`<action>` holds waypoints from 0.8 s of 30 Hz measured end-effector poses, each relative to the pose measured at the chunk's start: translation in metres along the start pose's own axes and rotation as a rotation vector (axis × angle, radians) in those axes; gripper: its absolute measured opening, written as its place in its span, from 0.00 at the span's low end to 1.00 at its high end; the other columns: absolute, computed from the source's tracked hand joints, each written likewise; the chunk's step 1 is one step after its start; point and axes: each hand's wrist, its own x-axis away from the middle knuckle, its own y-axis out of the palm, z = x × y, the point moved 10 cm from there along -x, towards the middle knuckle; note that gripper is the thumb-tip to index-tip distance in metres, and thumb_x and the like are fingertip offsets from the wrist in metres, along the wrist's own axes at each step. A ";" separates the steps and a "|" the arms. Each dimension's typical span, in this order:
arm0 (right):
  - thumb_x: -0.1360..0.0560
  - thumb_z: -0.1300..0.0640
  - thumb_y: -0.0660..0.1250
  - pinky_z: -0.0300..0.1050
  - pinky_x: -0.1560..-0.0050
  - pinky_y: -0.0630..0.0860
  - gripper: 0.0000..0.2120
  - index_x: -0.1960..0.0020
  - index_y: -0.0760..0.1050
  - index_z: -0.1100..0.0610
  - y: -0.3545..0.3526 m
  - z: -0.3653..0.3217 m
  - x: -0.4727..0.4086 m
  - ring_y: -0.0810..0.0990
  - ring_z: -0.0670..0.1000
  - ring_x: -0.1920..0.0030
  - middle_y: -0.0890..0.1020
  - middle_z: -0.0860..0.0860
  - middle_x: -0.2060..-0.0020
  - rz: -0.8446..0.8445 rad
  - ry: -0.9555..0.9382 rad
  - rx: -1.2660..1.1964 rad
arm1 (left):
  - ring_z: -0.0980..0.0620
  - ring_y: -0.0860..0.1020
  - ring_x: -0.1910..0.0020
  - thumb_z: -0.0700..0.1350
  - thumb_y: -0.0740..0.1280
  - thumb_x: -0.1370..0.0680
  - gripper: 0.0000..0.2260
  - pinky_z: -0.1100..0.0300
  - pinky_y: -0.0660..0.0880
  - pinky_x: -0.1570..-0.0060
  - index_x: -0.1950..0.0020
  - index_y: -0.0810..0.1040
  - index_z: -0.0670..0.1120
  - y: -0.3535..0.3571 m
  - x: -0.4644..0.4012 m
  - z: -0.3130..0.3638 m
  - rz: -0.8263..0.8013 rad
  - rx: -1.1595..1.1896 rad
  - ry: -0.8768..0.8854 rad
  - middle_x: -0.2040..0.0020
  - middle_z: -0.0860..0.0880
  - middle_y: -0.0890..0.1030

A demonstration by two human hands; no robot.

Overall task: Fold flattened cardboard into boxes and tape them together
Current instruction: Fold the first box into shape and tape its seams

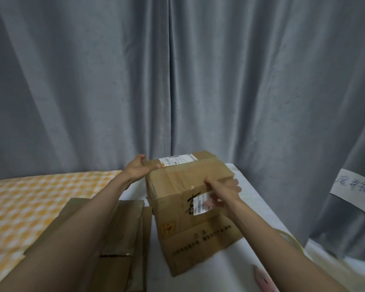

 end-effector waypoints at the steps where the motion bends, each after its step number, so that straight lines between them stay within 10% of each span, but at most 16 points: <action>1: 0.32 0.50 0.79 0.49 0.69 0.83 0.38 0.30 0.62 0.57 0.007 0.008 0.008 0.80 0.60 0.47 0.70 0.56 0.34 -0.040 0.016 -0.012 | 0.44 0.66 0.27 0.57 0.74 0.27 0.42 0.53 0.63 0.30 0.21 0.59 0.43 0.002 0.000 -0.002 -0.009 0.001 -0.022 0.24 0.45 0.65; 7: 0.32 0.37 0.76 0.58 0.57 0.85 0.43 0.25 0.61 0.53 0.027 0.023 0.028 0.79 0.58 0.42 0.74 0.53 0.36 -0.189 0.055 -0.052 | 0.46 0.72 0.33 0.40 0.71 0.24 0.27 0.60 0.68 0.37 0.27 0.68 0.38 0.006 0.006 0.011 -0.009 0.044 -0.003 0.30 0.42 0.73; 14: 0.36 0.32 0.74 0.51 0.53 0.83 0.36 0.36 0.73 0.52 0.003 -0.005 0.008 0.82 0.54 0.48 0.82 0.50 0.47 -0.136 0.008 0.007 | 0.54 0.77 0.51 0.59 0.76 0.32 0.18 0.60 0.71 0.51 0.57 0.79 0.46 0.026 0.025 0.026 -0.076 0.082 -0.003 0.54 0.52 0.79; 17: 0.33 0.34 0.72 0.44 0.63 0.79 0.32 0.36 0.75 0.52 0.002 -0.012 0.002 0.82 0.51 0.54 0.82 0.49 0.51 -0.156 -0.031 0.024 | 0.55 0.76 0.51 0.63 0.78 0.35 0.24 0.60 0.69 0.58 0.54 0.75 0.47 0.028 0.035 0.033 -0.066 0.095 -0.021 0.53 0.51 0.79; 24: 0.32 0.37 0.72 0.53 0.44 0.82 0.30 0.39 0.78 0.56 -0.022 -0.044 -0.010 0.85 0.55 0.52 0.85 0.53 0.50 -0.133 -0.104 0.043 | 0.61 0.78 0.48 0.70 0.76 0.42 0.38 0.67 0.72 0.56 0.38 0.75 0.53 0.045 0.071 0.056 -0.109 0.168 -0.022 0.43 0.56 0.80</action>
